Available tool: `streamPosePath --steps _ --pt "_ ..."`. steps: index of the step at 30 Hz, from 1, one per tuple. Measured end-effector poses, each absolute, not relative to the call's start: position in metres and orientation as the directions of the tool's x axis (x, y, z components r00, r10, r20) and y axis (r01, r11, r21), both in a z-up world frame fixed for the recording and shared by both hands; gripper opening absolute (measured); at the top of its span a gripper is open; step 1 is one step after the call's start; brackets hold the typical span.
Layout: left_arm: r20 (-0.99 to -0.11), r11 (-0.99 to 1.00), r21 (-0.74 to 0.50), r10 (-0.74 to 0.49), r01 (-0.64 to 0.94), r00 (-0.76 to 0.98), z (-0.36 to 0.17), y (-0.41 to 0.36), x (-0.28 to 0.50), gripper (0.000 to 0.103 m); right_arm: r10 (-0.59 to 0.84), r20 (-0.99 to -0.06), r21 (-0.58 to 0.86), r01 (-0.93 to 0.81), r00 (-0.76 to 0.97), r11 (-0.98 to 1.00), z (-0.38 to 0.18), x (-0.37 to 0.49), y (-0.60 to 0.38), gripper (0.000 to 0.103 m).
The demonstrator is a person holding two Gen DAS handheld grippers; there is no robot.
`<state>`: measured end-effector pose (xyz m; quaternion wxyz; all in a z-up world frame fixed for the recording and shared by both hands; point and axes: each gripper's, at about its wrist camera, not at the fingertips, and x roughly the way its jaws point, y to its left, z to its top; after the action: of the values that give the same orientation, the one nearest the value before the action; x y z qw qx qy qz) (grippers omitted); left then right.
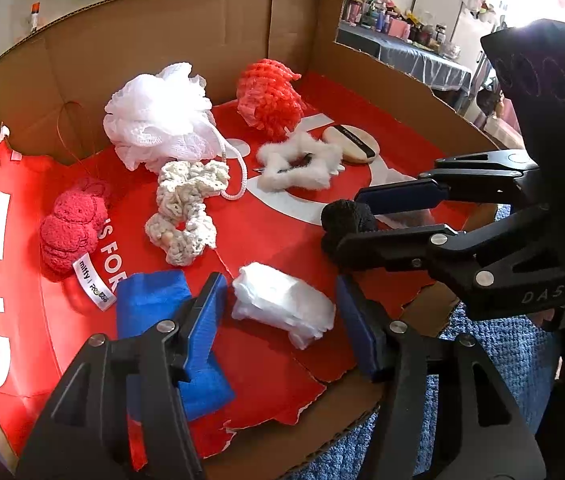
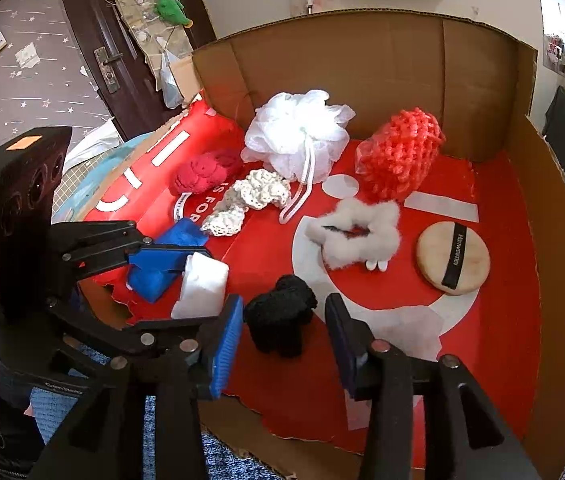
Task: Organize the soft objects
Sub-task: 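Open both tools to release the sock and black ball in the box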
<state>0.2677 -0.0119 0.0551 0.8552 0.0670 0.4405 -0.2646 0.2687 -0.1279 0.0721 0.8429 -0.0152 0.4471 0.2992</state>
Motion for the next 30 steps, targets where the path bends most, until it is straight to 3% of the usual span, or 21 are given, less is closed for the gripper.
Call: streamPosePath --steps 16,30 --pt "-0.769 0.859 -0.117 -0.396 0.499 0.502 0.065 -0.009 0.264 0.068 0.494 -0.754 0.244 -0.513 0.433 0.823 0.078 0.267 -0.13 0.052" --pt "-0.698 0.888 -0.113 -0.39 0.445 0.601 0.097 0.0 0.237 0.082 0.484 -0.705 0.214 -0.495 0.518 0.842 0.109 0.249 -0.136 0.076"
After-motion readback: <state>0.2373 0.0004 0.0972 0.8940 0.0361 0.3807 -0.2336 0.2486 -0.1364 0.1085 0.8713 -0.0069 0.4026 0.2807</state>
